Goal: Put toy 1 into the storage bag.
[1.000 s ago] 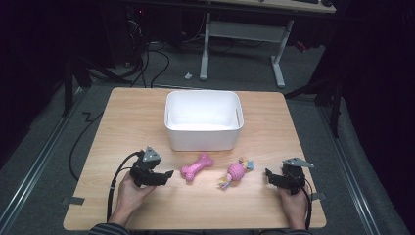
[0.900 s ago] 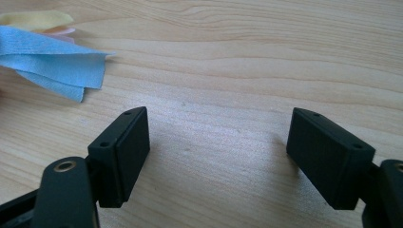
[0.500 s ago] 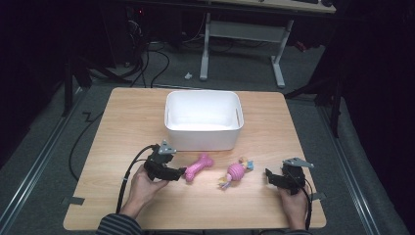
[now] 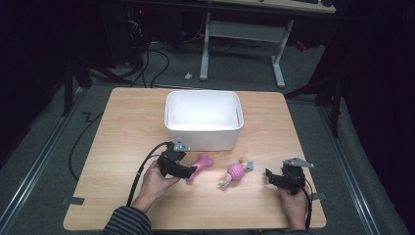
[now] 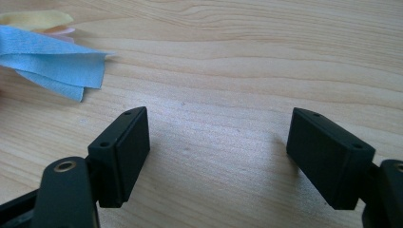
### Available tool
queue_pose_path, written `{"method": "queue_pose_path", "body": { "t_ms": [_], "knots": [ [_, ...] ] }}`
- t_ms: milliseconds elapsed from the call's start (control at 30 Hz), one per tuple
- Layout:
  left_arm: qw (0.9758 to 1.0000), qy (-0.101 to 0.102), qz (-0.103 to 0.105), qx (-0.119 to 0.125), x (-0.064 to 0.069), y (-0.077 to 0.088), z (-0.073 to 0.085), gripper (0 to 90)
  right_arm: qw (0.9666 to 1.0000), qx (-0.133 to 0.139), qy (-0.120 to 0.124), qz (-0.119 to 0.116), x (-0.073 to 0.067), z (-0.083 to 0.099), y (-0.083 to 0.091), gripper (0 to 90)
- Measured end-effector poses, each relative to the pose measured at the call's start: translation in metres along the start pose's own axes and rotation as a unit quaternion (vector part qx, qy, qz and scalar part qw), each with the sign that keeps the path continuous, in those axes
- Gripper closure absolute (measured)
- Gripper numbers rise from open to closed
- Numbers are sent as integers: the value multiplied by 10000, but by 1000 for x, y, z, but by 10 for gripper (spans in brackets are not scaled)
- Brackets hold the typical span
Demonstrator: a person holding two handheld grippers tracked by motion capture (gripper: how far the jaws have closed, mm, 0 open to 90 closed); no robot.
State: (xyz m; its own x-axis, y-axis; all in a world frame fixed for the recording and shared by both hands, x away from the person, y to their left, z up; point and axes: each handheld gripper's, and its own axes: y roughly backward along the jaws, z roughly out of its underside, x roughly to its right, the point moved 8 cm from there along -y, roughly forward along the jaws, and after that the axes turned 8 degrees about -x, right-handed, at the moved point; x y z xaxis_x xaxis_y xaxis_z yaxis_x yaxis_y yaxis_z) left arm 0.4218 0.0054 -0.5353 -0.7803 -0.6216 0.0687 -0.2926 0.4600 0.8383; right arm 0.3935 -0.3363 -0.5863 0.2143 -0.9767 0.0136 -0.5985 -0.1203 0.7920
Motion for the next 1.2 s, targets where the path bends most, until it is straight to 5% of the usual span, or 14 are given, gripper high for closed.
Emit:
{"method": "queue_pose_path", "body": {
  "t_ms": [767, 1200],
  "knots": [
    [9982, -140, -75, -586, 5, -46, -9, 395, 10000, -3, -3, -1, 0, 0, 0, 226],
    [9972, -165, -100, -718, 6, -52, -6, 522, 10000, -8, -8, -4, 0, 0, 0, 226]
  ]
}}
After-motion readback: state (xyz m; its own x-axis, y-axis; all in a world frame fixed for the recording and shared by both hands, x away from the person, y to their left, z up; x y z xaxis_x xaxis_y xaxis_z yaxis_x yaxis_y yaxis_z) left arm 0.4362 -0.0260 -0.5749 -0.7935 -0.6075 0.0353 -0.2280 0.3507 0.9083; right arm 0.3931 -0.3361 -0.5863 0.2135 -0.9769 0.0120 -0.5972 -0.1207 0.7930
